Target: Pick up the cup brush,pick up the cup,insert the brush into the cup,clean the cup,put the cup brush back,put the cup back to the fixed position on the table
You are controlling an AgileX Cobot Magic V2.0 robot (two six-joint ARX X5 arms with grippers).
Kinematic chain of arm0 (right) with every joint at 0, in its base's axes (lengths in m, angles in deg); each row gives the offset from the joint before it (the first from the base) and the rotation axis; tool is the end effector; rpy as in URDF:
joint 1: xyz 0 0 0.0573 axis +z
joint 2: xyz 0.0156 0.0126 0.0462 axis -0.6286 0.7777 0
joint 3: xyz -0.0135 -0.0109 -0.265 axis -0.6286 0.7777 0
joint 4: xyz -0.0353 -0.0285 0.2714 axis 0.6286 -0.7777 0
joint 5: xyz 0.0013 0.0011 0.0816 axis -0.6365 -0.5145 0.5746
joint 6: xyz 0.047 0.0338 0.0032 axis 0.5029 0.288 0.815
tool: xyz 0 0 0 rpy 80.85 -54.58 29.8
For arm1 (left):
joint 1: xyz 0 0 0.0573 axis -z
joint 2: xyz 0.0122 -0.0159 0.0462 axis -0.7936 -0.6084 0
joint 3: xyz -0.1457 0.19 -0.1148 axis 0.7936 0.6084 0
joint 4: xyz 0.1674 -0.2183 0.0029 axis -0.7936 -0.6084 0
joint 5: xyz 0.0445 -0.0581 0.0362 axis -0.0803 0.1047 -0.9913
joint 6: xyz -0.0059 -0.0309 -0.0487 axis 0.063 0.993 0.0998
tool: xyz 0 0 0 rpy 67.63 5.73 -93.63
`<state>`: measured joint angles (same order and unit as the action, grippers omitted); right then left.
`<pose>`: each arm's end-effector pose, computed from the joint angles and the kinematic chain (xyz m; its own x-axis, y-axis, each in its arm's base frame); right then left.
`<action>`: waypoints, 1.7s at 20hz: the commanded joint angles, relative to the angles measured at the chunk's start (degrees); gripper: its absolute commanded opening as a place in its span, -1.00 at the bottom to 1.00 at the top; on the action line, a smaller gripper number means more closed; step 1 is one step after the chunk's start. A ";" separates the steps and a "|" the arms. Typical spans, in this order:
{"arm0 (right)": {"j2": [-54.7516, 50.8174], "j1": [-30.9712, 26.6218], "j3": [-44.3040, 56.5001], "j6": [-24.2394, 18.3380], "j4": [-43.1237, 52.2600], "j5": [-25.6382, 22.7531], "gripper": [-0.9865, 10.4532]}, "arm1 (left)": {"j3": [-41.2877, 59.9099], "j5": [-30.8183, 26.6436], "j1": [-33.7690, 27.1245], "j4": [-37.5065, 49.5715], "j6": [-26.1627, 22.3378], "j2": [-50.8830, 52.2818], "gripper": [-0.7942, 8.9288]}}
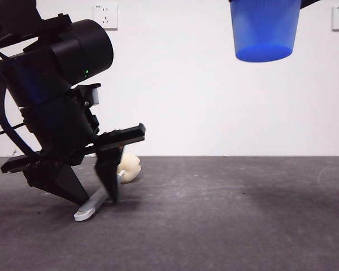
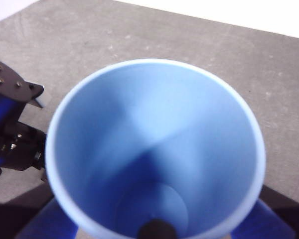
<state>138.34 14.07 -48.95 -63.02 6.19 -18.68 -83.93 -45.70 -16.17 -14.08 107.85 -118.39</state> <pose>0.1418 0.1642 0.3136 0.8086 0.3985 -0.4328 -0.4551 0.8899 -0.0310 0.2588 -0.1867 0.1295 0.4973 -0.2613 -0.8273 0.0656 0.9622 -0.2644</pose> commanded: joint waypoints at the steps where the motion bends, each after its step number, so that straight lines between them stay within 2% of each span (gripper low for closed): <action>1: 1.66 -1.40 1.77 0.72 4.28 0.09 -0.86 | 0.52 2.23 -0.07 -1.60 -1.57 -0.28 -0.06; 4: 3.89 -4.00 5.18 -0.15 10.34 1.29 -0.86 | 0.52 2.21 -0.09 -4.59 -3.98 1.81 -0.06; 9: 9.64 -12.66 11.41 -2.97 25.97 10.71 -0.86 | 0.52 3.93 0.09 -9.90 -6.01 8.96 -0.06; 13: 19.74 -19.65 12.76 -7.19 35.98 18.75 -0.86 | 0.52 5.42 1.22 -13.18 -7.74 16.87 -0.06; 15: 25.42 -21.94 12.76 -7.45 42.16 20.92 -0.86 | 0.52 5.73 1.95 -15.02 -8.52 21.20 -0.06; 21: 37.27 -25.77 12.76 -10.29 51.19 23.96 -0.86 | 0.52 6.45 2.56 -17.90 -9.57 30.80 -0.06; 26: 42.29 -26.12 12.76 -13.33 54.03 23.96 -0.86 | 0.52 6.47 2.56 -19.61 -9.57 32.02 -0.06; 29: 42.95 -26.10 12.76 -13.75 53.64 23.96 -0.86 | 0.52 6.29 2.56 -19.56 -9.68 32.02 -0.06; 30: 42.95 -26.08 12.76 -13.99 53.66 23.87 -0.80 | 0.52 6.14 2.56 -19.58 -9.81 32.02 -0.06; 34: 42.93 -25.99 12.76 -13.84 52.98 23.85 -0.23 | 0.52 6.01 2.56 -19.63 -9.84 32.02 -0.06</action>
<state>180.46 -11.97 -36.65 -76.42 59.79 5.28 -83.93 -39.75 -13.74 -33.75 98.95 -86.35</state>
